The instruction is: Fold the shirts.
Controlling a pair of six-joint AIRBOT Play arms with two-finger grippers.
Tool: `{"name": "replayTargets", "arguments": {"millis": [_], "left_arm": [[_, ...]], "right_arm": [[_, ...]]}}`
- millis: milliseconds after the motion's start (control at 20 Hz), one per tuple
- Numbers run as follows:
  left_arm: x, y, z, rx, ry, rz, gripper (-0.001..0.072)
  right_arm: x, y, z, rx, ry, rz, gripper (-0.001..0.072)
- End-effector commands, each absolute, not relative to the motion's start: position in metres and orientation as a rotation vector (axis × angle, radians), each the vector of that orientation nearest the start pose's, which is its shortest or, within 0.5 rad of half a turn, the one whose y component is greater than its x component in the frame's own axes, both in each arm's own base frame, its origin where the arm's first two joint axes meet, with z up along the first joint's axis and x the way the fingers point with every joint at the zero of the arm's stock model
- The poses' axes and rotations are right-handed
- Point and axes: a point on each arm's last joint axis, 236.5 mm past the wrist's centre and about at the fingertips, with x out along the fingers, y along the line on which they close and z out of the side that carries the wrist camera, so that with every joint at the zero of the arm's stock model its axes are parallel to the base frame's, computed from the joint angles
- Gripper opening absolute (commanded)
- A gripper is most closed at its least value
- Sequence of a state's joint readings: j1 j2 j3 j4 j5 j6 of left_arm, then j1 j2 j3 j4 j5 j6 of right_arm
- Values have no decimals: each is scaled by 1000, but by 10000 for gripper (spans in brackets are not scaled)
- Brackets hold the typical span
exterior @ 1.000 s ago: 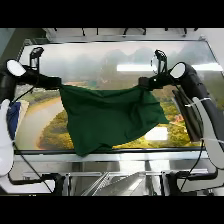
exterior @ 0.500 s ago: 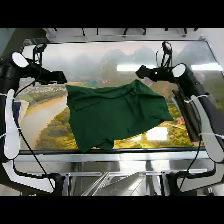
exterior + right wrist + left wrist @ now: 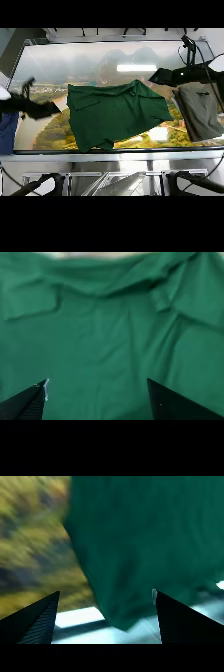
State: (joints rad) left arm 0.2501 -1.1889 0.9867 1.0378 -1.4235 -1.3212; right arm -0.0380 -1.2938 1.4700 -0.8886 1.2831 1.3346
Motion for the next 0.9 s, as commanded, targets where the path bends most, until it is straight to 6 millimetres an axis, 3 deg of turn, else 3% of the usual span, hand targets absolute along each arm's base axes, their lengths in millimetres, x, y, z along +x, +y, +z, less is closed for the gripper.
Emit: {"name": "replayTargets", "arguments": {"millis": [0,200,300,550,700,750,800,850], "left_arm": [[241,-86,-35,-766,1493,-427,654],[211,-91,-81,-814,1562,-387,654],[207,-94,-99,-793,1595,-391,654],[210,-128,-119,-680,1723,-505,653],[194,-154,-125,-575,1801,-587,650],[191,-158,-125,-540,1807,-605,397],[189,-158,-123,-511,1799,-619,10],[192,-154,-117,-484,1772,-620,15]], "right_arm": [[384,139,182,360,983,632,700],[377,152,202,408,943,689,699],[376,155,206,425,936,703,699],[376,155,207,428,934,706,699],[376,155,207,427,935,706,698],[376,154,206,423,936,702,698],[377,152,203,411,942,690,698],[378,147,198,393,951,670,699]]}}
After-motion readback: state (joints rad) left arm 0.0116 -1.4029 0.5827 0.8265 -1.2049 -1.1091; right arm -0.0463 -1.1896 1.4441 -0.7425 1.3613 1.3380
